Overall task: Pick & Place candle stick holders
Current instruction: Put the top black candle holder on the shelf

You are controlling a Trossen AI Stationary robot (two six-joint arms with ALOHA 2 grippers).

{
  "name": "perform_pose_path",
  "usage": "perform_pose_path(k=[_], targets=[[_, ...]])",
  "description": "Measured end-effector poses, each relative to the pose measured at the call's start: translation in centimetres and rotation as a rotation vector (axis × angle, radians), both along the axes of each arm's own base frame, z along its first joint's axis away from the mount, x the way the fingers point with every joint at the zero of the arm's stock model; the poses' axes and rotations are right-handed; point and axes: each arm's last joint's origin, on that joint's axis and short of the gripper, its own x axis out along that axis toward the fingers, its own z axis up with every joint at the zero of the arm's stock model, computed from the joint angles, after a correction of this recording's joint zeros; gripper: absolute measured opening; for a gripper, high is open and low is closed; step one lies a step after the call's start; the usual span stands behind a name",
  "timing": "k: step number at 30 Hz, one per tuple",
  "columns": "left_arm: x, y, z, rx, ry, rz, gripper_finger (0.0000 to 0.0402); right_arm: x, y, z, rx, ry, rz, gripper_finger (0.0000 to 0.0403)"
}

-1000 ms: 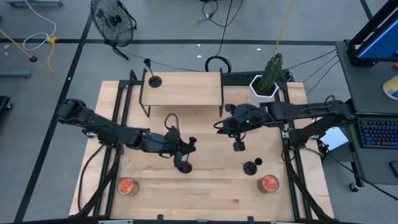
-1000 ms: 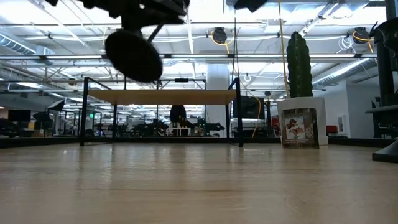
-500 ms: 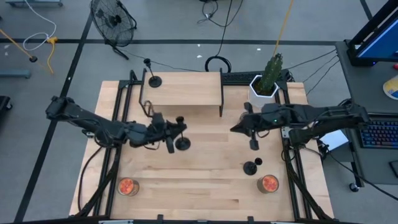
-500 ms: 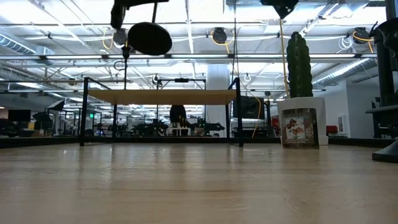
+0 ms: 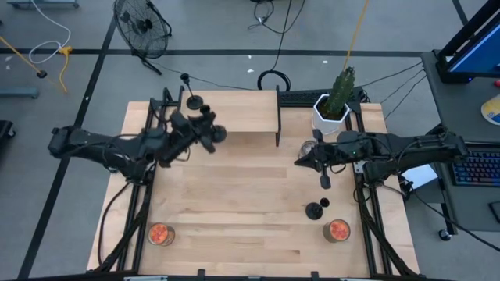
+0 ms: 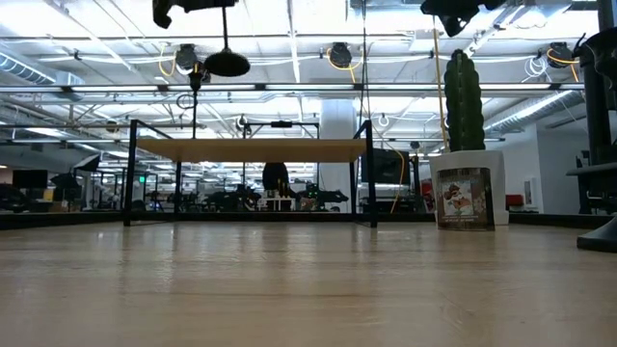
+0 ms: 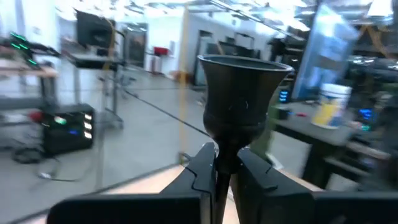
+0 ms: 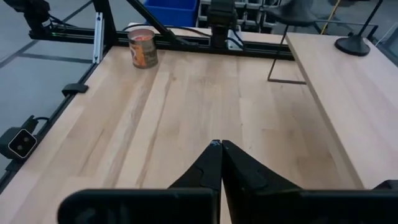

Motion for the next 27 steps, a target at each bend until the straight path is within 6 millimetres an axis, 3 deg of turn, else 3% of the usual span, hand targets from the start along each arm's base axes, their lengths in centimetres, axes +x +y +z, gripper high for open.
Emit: perform_pose_path(k=[14,27], targets=[[0.9,7.7,-0.9,0.076,0.04,0.131,0.0027,-0.2,-1.9,0.2,0.011,-0.015,-0.102,0.0],[1.7,11.4,-2.7,0.048,0.065,0.204,0.0027,-4.3,-2.9,1.1,0.021,-0.041,-0.133,0.0]])
